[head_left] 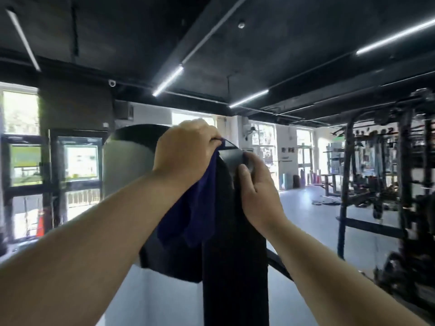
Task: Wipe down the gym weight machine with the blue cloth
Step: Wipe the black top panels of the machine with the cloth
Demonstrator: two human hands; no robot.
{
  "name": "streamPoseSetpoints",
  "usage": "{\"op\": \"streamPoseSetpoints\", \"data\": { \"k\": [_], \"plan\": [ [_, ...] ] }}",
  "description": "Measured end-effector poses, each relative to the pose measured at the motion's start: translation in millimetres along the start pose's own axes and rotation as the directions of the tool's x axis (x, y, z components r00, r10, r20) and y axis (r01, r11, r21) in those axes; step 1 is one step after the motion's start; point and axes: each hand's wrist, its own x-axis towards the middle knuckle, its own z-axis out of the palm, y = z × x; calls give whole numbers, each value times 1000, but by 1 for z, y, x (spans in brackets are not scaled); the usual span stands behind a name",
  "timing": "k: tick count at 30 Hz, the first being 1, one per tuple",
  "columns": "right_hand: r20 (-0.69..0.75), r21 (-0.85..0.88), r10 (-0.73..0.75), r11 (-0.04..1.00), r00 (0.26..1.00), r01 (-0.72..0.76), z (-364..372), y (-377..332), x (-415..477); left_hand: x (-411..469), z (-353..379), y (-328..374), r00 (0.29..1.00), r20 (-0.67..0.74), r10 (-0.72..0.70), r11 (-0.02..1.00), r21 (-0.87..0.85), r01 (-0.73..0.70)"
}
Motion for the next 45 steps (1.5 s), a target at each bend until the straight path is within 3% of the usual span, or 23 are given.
{"op": "streamPoseSetpoints", "data": {
  "k": [4,7,10,14,19,25,27,30,34,36,40,45],
  "plan": [
    [65,6,-42,999,997,42,-6,8,-1,-16,-2,0,988,120,102,981,155,-120],
    [83,2,-44,999,996,44,-4,9,-3,7,-1,12,962,256,95,971,189,-146],
    [88,25,-51,998,995,49,-5,9,-3,50,10,30,898,440,-8,975,201,-90],
    [113,-7,-70,997,991,71,-9,12,-4,61,10,40,816,576,47,944,241,-224],
    [137,-126,-107,984,985,125,-7,18,-5,50,-10,26,808,581,102,928,237,-288],
    [103,-140,-114,982,988,128,-3,22,-5,61,13,45,789,605,105,926,231,-300],
    [113,-158,-118,978,987,135,-5,23,-5,46,-2,28,829,549,102,948,198,-248],
    [121,-187,-127,971,984,148,-6,24,-5,17,-19,6,932,333,147,974,114,-194],
    [46,-228,-130,964,990,137,-1,11,-6,15,-3,12,939,298,172,958,172,-230],
    [36,-229,-147,962,989,151,2,1,-3,9,0,8,947,215,239,942,186,-280],
    [-20,-101,-175,980,984,172,10,-8,3,-52,7,-13,992,-61,115,987,124,-106],
    [-108,-111,-260,962,960,248,23,-1,-6,-67,19,-15,991,-124,48,998,45,-43]
  ]
}}
